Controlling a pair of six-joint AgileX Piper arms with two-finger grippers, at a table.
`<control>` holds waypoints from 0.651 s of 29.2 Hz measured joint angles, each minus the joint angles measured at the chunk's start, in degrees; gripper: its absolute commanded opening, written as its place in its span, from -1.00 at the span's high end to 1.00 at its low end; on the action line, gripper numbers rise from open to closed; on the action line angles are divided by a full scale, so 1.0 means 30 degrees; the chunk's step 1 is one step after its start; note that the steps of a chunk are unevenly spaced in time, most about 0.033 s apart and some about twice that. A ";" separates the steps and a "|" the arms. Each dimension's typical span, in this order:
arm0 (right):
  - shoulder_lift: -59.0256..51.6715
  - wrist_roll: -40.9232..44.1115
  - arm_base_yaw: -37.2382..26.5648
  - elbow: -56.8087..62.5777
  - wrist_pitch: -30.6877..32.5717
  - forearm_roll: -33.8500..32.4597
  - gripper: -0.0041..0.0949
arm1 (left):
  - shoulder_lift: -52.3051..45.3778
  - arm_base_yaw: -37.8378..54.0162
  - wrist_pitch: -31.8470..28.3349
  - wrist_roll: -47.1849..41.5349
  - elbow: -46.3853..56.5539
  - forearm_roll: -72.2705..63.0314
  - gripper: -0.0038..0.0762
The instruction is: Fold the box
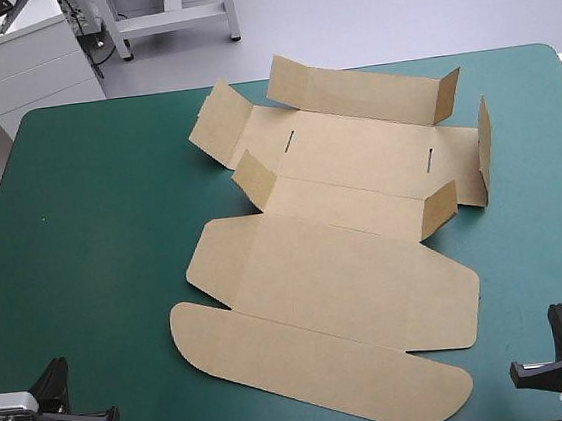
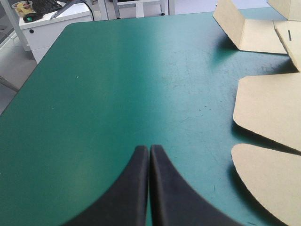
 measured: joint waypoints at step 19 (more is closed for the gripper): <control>0.0000 0.0000 0.0000 0.0000 0.0000 0.0090 0.93 | 0.0000 0.0000 0.0000 0.0000 0.0000 0.0000 0.93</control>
